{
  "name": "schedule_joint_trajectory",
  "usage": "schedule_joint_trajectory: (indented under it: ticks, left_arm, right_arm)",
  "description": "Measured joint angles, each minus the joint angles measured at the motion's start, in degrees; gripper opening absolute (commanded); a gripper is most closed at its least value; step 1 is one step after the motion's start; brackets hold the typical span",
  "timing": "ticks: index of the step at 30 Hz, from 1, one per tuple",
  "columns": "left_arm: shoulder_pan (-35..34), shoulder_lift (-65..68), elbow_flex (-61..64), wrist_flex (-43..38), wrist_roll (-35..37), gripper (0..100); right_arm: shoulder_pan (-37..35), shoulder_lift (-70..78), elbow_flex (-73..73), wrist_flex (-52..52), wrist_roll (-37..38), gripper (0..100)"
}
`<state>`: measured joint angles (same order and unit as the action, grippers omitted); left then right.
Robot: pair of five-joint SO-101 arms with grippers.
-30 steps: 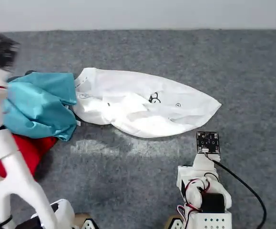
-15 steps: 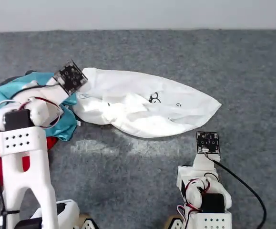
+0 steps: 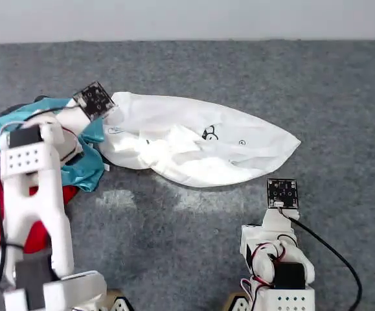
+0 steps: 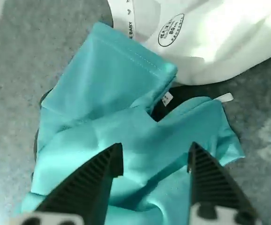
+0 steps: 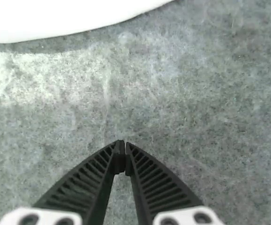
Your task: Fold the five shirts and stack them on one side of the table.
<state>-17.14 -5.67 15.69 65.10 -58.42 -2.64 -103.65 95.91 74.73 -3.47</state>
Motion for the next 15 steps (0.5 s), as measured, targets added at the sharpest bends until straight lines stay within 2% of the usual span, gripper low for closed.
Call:
schedule_joint_trajectory:
  ticks: [3,11,15]
  left_arm:
    - [0.09,5.54,-5.10,2.29,0.00,21]
    - [0.00,11.43,-9.14,2.81,-0.09,1]
    - [0.00,11.43,-9.14,2.02,-0.09,1]
  right_arm:
    - [0.00,0.00,0.00,0.00,0.00,0.9]
    - [0.00,0.00,0.00,0.00,0.00,0.9]
    - [0.00,0.00,0.00,0.00,0.00,0.9]
